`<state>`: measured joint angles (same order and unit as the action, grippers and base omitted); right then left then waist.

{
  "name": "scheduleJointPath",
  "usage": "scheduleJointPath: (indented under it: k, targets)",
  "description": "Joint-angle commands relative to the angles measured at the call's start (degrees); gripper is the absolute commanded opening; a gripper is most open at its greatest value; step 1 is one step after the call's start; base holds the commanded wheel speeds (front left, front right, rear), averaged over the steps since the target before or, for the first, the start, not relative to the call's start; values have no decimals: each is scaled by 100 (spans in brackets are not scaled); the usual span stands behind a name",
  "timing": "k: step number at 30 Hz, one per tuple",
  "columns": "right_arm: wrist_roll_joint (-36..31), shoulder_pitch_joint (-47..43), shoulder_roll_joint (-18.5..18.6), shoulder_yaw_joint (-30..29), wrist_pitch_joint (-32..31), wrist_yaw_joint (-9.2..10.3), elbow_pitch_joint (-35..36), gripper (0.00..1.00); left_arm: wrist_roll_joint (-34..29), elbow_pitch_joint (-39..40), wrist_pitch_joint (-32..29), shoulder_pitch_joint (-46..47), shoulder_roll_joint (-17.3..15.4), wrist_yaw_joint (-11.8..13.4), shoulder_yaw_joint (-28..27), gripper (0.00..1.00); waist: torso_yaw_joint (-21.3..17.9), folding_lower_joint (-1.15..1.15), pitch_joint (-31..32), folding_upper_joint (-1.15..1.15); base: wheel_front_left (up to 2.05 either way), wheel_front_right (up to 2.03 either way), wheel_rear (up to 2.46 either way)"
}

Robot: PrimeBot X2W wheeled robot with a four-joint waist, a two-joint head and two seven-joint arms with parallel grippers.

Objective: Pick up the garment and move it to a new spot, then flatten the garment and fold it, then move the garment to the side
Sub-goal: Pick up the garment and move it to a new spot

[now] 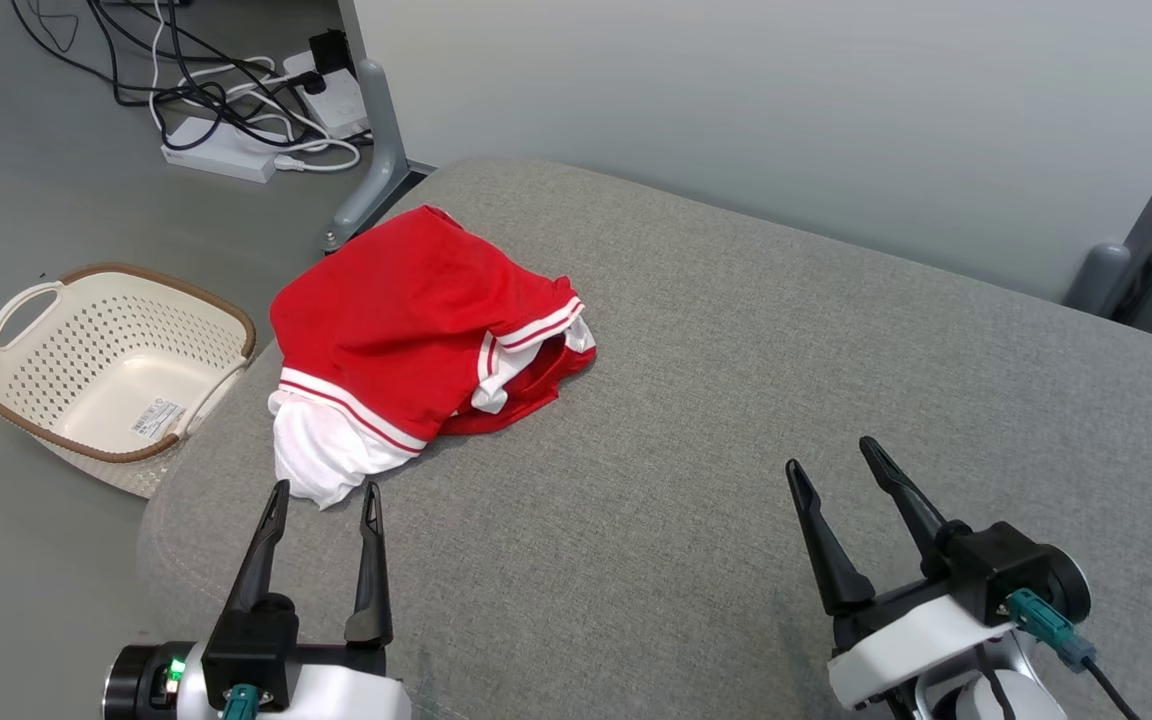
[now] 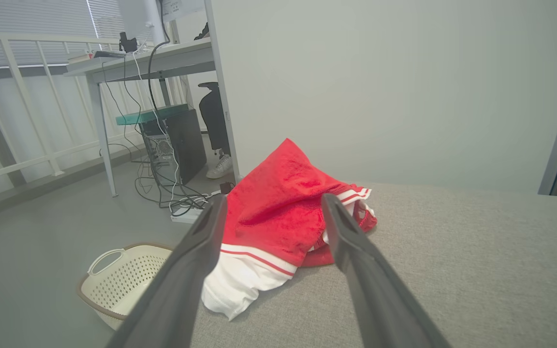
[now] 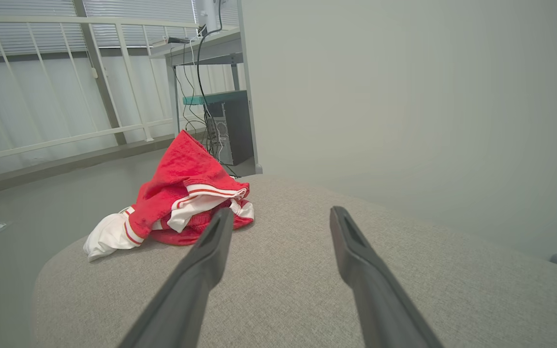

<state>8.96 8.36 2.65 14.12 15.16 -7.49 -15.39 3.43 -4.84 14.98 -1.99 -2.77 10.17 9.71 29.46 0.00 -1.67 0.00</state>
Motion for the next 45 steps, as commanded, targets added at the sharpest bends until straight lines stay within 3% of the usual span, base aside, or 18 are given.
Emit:
scheduleJointPath:
  k: [1,12,18,24,30,37,45]
  targets:
    - [-87,45,45,-30,12,0,-22,100,20,11,19,-10,-18,45,-31,100,-1,0,-4,0,0,0,0]
    - [-223,137,45,-113,12,0,-2,100,62,35,19,159,-19,114,-141,100,-18,0,-154,0,0,0,0]
    - [-668,603,120,70,12,0,-8,100,21,-332,19,541,-67,45,-400,100,-337,0,-712,0,0,0,0]
    - [-839,1101,360,25,12,0,118,100,161,-855,19,1413,-326,-353,-665,100,-623,0,-1412,0,0,0,0]
    - [-870,1418,555,158,12,0,211,100,560,-1891,-2,2615,-740,-904,-999,100,-895,0,-1962,0,0,0,0]
    - [-934,1450,566,189,11,0,236,100,1107,-3038,-941,3954,-1159,-1545,-1077,100,-1037,0,-2263,0,0,0,0]
    - [-951,1485,533,293,11,0,192,100,1258,-3941,-1955,4835,-1615,-1717,-794,100,-1188,0,-2451,0,0,0,0]
